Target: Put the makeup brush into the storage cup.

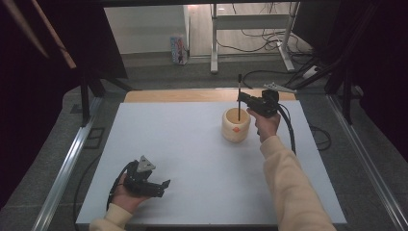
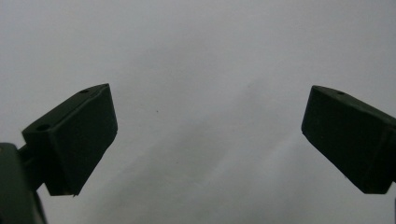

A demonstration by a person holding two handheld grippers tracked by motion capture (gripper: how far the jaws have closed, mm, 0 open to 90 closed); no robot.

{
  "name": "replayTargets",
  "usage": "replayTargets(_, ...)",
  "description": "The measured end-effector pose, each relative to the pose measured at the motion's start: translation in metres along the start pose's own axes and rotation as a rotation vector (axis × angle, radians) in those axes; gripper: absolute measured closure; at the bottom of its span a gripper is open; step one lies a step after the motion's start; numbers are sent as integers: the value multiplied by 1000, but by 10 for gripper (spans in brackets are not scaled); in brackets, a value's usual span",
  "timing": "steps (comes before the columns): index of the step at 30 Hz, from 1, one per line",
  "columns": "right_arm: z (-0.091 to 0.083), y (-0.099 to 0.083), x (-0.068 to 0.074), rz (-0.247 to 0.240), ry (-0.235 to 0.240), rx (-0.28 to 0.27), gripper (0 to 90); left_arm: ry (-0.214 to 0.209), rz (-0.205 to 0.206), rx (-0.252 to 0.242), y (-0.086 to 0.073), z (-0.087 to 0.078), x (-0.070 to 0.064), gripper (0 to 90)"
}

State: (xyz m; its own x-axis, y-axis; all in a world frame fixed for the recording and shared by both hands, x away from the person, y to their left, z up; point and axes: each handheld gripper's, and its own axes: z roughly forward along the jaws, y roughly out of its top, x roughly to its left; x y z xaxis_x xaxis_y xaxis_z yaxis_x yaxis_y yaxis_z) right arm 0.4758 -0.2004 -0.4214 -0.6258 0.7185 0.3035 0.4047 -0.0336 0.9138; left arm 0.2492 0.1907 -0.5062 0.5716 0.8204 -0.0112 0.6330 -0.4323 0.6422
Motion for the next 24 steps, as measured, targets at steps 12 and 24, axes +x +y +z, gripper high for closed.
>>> replayTargets(12, 0, -6, 5, -37, 2, 13, 843, 0, 0, -1, 0, 0, 0, 46)
replayTargets(24, -7, -7, 12, -55, -80, 5, 210, 0, 3, 1, 0, 0, 0, 46)
